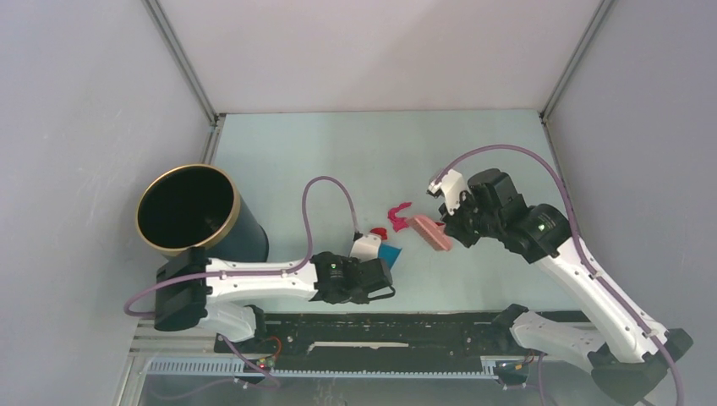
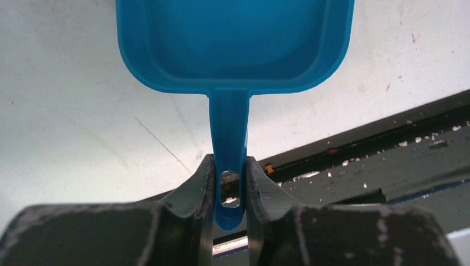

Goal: Sweep away the paper scraps from the table

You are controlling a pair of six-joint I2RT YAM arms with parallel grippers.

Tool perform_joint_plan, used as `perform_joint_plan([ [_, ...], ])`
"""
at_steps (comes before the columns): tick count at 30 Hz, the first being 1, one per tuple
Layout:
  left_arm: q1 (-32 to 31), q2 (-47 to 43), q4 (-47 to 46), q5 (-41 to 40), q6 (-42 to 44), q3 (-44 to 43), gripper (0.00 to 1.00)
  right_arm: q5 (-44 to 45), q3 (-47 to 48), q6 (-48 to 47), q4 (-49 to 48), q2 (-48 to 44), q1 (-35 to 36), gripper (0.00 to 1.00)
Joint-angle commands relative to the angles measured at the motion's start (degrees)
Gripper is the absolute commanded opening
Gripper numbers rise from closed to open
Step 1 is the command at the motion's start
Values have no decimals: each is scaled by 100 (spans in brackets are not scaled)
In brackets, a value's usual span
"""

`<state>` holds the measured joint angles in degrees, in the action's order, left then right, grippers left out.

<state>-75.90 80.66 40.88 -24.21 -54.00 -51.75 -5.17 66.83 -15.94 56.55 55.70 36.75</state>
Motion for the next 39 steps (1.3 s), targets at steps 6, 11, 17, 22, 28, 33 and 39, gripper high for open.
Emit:
perform_joint_plan([
  [6, -54, -546, 1218, 419, 276, -332, 0, 852, 805, -1002, -985, 1050, -722, 0],
  [11, 63, -523, 1365, 890, 544, -178, 0, 1007, 1281, -1102, -1558, 2186, -739, 0],
  [17, 306, -390, 1336, 914, 839, -157, 0, 1019, 1926, -1135, -1875, 3477, -701, 0],
  [22, 644, -131, 1074, 1025, 1316, -239, 0, 827, 2547, -873, -1389, 4377, -452, 0],
  [28, 948, 294, 733, 1207, 1820, -369, 0, 251, 2450, -461, -990, 4454, -9, 0],
  [33, 1074, 633, 483, 1260, 2060, -516, 0, -569, 2053, -58, -828, 4144, 258, 0],
  [39, 1103, 984, 227, 1252, 2243, -753, 0, -1487, 1851, 322, -595, 3721, 383, 0],
])
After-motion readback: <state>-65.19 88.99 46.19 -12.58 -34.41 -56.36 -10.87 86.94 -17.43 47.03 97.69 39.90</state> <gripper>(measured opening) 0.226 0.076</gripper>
